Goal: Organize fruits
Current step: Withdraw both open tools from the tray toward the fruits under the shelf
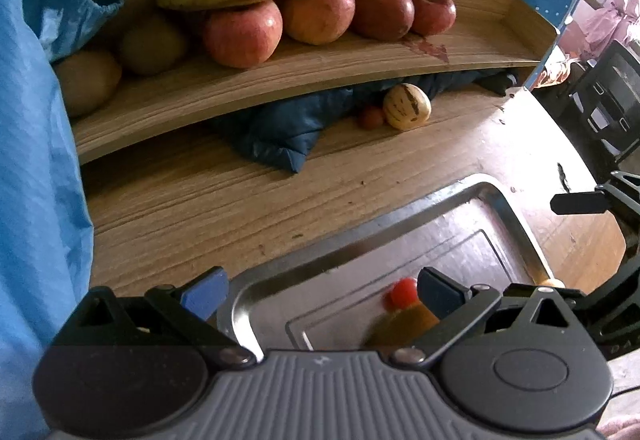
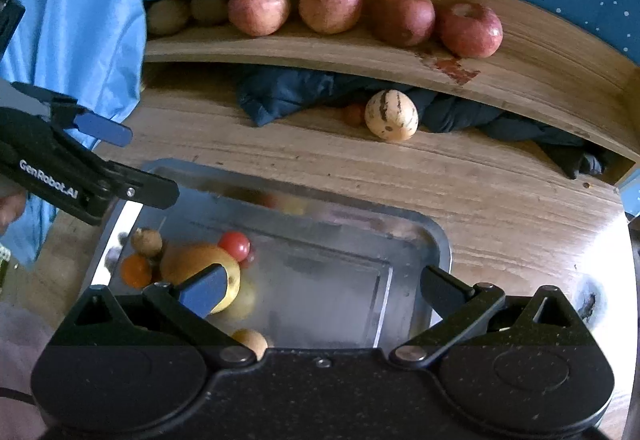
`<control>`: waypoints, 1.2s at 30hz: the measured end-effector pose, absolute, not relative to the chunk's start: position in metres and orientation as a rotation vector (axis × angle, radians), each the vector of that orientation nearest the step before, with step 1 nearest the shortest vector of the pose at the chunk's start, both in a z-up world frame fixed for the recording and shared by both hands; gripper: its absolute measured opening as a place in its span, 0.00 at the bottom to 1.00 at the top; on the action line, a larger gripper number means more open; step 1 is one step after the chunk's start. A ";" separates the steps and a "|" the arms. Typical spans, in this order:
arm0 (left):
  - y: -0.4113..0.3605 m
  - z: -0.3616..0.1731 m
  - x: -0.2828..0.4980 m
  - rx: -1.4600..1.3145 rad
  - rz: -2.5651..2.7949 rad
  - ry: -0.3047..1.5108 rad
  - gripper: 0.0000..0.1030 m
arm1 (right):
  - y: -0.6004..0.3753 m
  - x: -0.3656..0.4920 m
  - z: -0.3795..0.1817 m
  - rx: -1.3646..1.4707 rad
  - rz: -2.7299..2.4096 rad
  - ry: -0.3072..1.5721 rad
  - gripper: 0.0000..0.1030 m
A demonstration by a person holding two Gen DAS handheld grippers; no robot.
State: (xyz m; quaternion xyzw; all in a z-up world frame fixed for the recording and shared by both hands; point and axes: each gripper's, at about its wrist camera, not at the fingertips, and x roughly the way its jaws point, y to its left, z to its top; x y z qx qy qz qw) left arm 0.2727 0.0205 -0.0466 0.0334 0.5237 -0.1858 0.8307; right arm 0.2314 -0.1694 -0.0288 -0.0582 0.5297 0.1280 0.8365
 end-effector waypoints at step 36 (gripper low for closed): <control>-0.019 -0.039 0.302 -0.035 -0.126 1.043 1.00 | -0.208 0.308 -0.041 -0.153 0.265 1.007 0.99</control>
